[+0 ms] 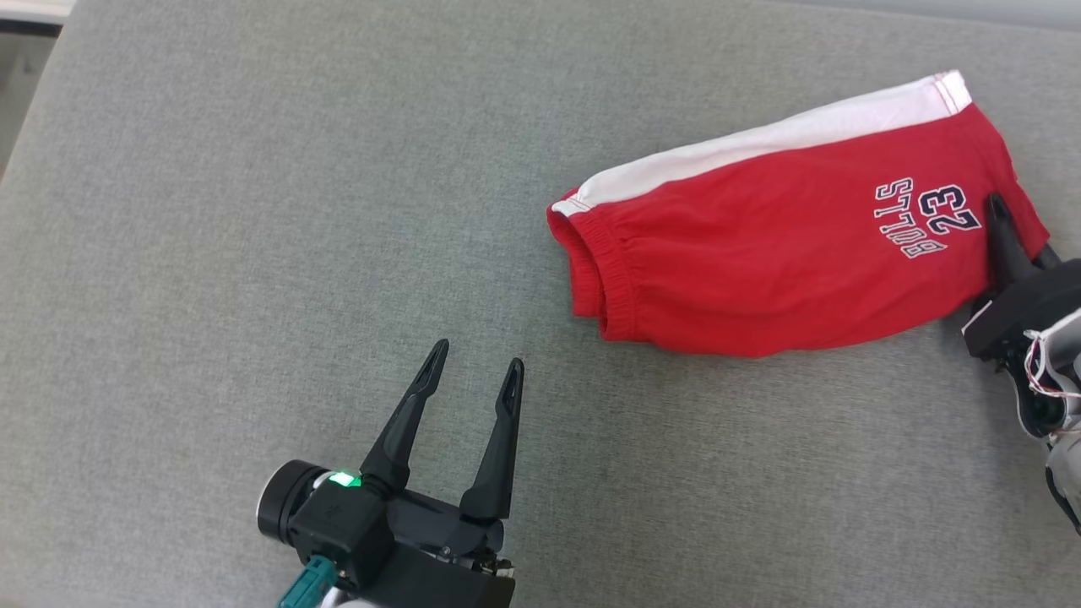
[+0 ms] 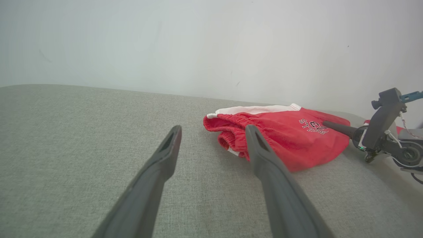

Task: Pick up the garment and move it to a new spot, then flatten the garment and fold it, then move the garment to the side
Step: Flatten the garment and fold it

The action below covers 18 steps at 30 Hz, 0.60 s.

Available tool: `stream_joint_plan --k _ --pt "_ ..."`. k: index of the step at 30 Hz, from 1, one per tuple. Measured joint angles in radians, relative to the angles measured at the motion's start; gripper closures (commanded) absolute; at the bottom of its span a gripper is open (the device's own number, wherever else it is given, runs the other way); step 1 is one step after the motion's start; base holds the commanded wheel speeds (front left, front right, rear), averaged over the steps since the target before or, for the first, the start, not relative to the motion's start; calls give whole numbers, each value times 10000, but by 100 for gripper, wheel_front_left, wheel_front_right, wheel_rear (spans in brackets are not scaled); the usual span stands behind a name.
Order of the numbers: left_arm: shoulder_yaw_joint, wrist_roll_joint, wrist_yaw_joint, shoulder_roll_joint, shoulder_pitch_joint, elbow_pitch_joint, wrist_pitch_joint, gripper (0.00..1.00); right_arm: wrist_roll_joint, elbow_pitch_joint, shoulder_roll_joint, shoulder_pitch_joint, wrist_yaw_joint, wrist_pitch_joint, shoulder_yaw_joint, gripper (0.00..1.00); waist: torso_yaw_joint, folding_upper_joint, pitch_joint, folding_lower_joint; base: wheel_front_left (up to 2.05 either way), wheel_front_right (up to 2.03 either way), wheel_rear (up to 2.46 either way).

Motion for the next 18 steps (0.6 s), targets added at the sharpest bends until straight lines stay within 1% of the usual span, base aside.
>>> stream_joint_plan --k 5,9,14,18 --pt "48 69 -36 -21 97 71 0 0 334 -263 -163 451 0 -113 -128 100 -184 1 -217 0 0 0 0" --pt "105 90 -33 -19 225 69 0 0 433 -581 -370 979 0 -121 -608 100 -371 1 -417 0 0 0 0" --pt "102 130 -38 -2 315 73 0 0 324 -890 -579 1690 0 -128 -1246 100 -622 0 -664 0 0 0 0" --pt "81 130 -48 15 395 105 0 0 61 -1208 -529 1881 0 -128 -1488 100 -800 0 -847 0 0 0 0"
